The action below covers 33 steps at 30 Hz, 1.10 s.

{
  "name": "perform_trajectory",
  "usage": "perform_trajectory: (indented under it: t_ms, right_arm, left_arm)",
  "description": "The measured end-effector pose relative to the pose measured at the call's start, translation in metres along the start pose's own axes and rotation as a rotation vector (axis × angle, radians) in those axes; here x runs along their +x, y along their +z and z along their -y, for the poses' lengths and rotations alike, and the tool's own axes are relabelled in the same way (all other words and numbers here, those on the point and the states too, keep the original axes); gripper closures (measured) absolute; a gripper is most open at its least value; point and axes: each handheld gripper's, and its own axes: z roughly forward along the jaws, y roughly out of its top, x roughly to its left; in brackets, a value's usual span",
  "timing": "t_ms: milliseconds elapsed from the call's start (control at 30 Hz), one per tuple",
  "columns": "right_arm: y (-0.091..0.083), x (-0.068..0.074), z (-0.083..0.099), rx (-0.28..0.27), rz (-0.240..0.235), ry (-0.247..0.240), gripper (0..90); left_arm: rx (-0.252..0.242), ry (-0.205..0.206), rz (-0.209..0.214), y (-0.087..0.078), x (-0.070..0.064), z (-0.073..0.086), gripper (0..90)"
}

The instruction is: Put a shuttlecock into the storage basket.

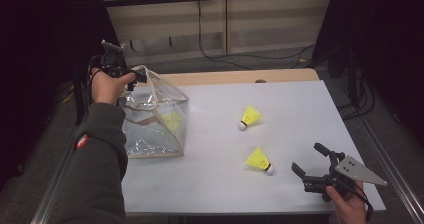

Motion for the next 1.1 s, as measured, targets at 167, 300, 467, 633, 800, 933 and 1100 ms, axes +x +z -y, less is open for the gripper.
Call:
perform_trajectory:
  t_ms: [167,300,467,633,800,933,1100]
  right_arm:
    - [0.000,0.000,0.000,-0.001,0.003,0.002,0.5]
    - [0.000,0.000,-0.001,0.000,-0.001,-0.004,0.5]
    - [0.000,0.000,0.000,0.003,0.000,-0.005,0.5]
    - [0.000,0.000,-0.001,0.002,0.000,-0.005,0.5]
    - [0.000,0.000,-0.001,0.001,-0.001,-0.006,0.5]
    - [0.000,0.000,-0.001,0.000,-0.001,-0.005,0.5]
    - [0.001,0.000,-0.001,0.001,-0.001,-0.004,0.5]
  left_arm:
    - [0.005,0.012,0.064,-0.007,-0.007,0.001,50.5]
    - [0.019,0.034,0.100,-0.011,-0.014,0.001,46.0]
    - [0.035,0.071,0.147,-0.018,-0.024,0.001,40.3]
    - [0.058,0.110,0.168,-0.019,-0.034,0.003,37.1]
    - [0.053,0.137,0.217,-0.020,-0.043,0.006,32.5]
    - [0.062,0.180,0.244,-0.021,-0.053,0.009,29.9]
    - [0.063,0.209,0.282,-0.022,-0.064,0.011,27.2]
